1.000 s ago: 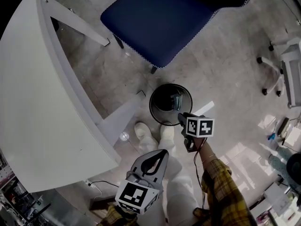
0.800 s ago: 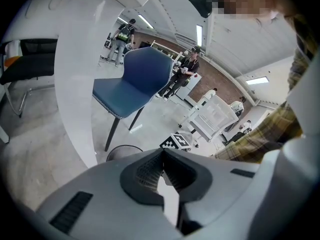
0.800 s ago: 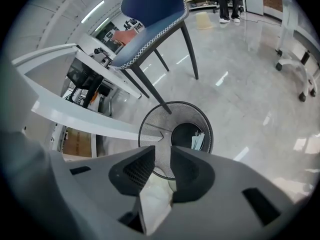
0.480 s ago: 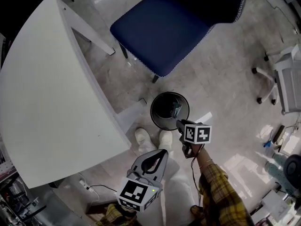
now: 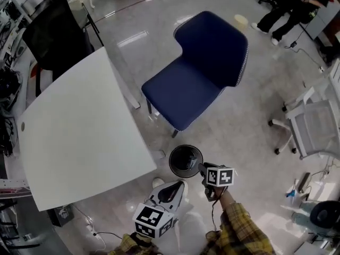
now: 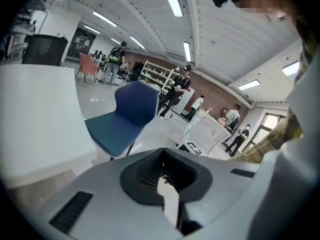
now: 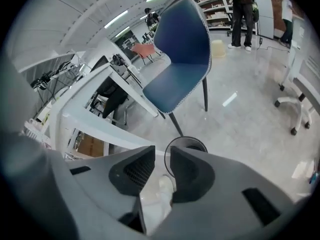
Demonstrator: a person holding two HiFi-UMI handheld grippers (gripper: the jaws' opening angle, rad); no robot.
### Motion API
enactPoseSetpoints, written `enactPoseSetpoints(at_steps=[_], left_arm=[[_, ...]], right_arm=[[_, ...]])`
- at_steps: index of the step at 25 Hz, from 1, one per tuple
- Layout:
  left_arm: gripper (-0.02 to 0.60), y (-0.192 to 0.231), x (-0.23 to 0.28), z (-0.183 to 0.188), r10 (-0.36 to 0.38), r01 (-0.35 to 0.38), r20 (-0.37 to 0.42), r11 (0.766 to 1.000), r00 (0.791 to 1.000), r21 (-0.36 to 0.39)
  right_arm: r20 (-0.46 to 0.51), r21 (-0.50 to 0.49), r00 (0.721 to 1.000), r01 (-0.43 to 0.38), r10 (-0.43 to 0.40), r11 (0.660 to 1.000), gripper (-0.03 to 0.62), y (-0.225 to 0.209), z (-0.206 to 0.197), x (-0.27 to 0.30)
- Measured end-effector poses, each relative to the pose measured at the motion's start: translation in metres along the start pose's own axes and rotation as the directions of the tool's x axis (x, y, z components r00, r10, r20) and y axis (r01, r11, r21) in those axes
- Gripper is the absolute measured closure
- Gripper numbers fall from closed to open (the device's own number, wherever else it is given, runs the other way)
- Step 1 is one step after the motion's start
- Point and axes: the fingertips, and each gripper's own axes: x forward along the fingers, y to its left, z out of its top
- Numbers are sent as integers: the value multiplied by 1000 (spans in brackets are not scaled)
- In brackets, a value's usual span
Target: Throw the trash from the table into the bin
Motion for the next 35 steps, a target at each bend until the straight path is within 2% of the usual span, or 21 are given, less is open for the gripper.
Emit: enactPoseSetpoints(at_steps=[5, 9, 12, 16, 20, 23, 26, 29, 35], left_arm=[[574, -30, -32, 55, 9, -9, 94, 1000, 995, 3], [574, -48, -49, 100, 34, -40, 194, 999, 980, 25], [574, -59, -58, 126, 41, -54, 239, 997, 970, 47], [574, -57, -94, 139, 61, -74, 273, 997, 960, 37], [574, -42, -122, 143, 95, -107, 332, 994, 939, 17], [574, -37, -151, 149, 118, -129, 368, 992, 922, 6], [574, -17, -187, 155, 135, -150, 380, 989, 915, 11], [574, 27, -233, 162, 147, -173, 391, 984, 909, 32], [574, 105, -321, 171, 170, -207, 404, 977, 899, 50]], right_arm=[[68, -58, 995, -72, 75, 996, 507, 39, 32, -73], [149, -139, 970, -171, 192, 975, 507, 75, 73, -131], [230, -172, 929, -255, 291, 952, 507, 105, 109, -175], [316, -200, 856, -361, 409, 911, 507, 170, 123, -224], [328, -268, 797, -435, 506, 859, 508, 227, 130, -249], [317, -351, 770, -448, 554, 822, 508, 272, 132, -270], [315, -436, 750, -430, 582, 790, 513, 326, 133, -275], [315, -507, 727, -415, 611, 756, 534, 397, 136, -259], [299, -547, 693, -439, 656, 713, 559, 521, 127, -221]])
